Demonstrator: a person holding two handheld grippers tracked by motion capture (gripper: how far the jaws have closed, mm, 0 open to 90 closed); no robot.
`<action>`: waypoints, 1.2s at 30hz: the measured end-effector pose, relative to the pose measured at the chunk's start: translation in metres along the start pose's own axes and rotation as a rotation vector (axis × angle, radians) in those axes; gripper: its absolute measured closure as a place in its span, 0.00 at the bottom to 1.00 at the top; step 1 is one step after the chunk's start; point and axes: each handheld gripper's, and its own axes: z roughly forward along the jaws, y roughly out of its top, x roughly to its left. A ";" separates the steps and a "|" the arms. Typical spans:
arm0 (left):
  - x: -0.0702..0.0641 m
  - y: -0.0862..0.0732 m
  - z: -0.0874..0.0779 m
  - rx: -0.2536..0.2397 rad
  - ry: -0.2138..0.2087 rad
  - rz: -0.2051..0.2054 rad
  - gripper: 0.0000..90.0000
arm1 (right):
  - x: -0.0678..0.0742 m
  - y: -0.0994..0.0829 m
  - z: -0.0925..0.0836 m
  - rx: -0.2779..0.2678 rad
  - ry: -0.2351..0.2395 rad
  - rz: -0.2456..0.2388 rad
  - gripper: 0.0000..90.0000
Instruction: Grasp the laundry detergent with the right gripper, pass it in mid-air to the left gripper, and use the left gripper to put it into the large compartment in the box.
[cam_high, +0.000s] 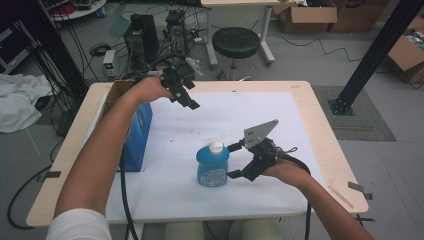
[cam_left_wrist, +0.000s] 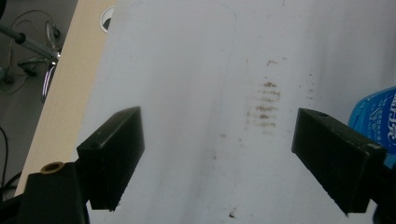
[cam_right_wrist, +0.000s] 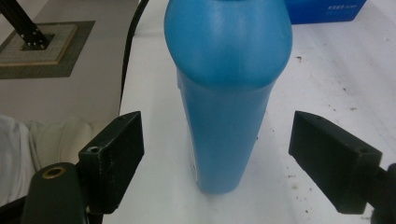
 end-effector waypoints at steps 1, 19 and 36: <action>0.000 0.000 0.000 -0.001 0.000 -0.001 0.20 | 0.000 0.000 0.000 0.000 0.000 0.000 0.20; -0.001 0.001 0.001 0.001 0.002 0.001 0.20 | 0.003 -0.004 0.021 -0.074 -0.011 -0.001 0.20; -0.002 0.002 0.001 -0.002 0.006 0.004 0.20 | 0.005 -0.011 0.042 -0.119 -0.027 0.008 0.20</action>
